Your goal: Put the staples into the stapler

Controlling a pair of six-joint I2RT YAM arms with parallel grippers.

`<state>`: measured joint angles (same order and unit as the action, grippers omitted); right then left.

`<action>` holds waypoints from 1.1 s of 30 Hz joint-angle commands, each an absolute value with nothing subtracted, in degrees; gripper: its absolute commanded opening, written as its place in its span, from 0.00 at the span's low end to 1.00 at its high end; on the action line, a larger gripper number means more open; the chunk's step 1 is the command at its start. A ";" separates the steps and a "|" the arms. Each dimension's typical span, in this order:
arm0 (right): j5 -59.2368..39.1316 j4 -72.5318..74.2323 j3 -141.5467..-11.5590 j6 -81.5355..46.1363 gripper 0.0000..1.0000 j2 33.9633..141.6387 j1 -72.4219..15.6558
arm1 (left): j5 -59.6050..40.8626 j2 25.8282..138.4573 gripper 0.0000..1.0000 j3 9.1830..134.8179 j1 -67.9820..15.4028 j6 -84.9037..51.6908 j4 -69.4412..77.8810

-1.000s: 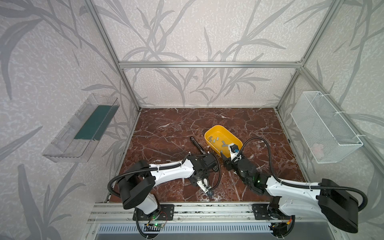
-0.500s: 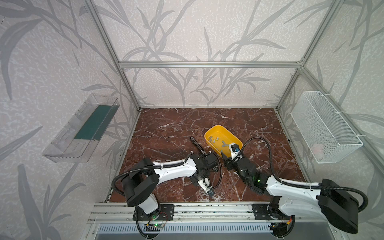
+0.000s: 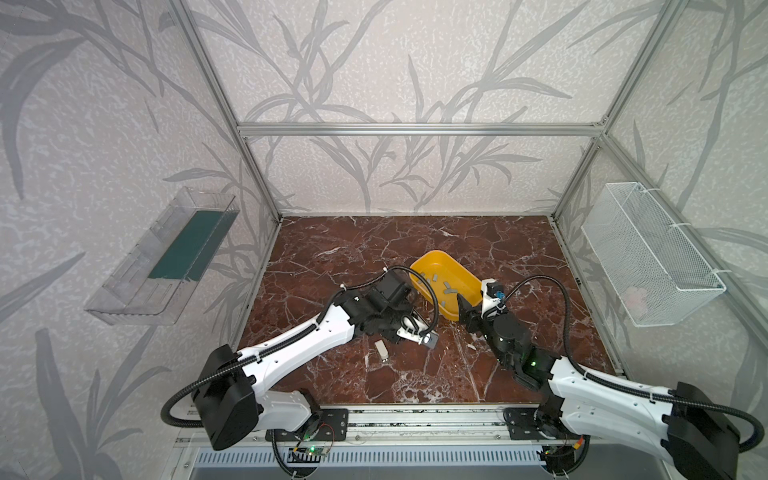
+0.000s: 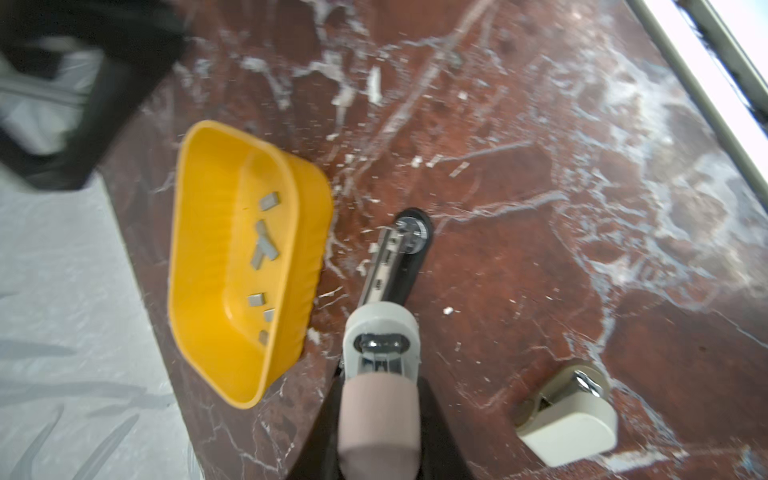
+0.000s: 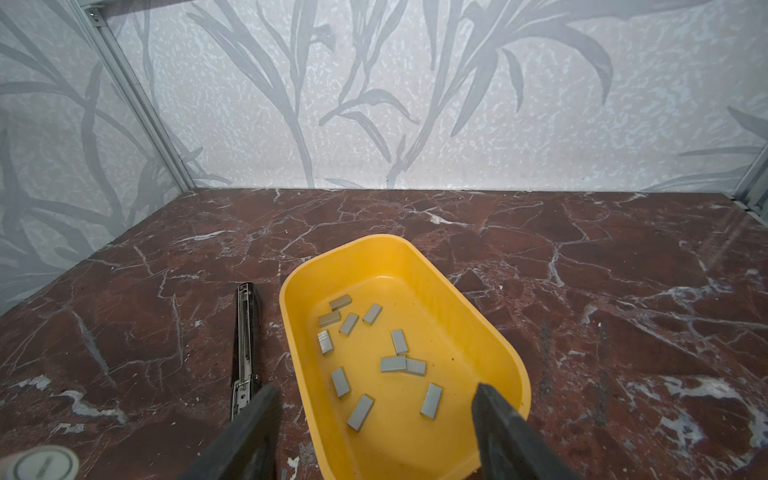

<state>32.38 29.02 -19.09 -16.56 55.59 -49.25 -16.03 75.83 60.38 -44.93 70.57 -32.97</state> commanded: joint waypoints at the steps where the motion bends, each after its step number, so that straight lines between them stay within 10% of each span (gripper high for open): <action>1: 31.32 28.12 -19.38 -18.19 0.73 55.58 -48.84 | -21.77 74.84 0.00 63.17 -41.93 58.27 -27.71; 33: 7.04 36.03 -19.90 -16.93 0.71 55.75 -48.78 | -21.73 75.77 0.00 62.20 -40.26 55.46 -23.44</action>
<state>10.76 31.24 -20.14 -16.23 55.20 -49.01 -19.27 76.84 62.94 -39.88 53.23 -23.51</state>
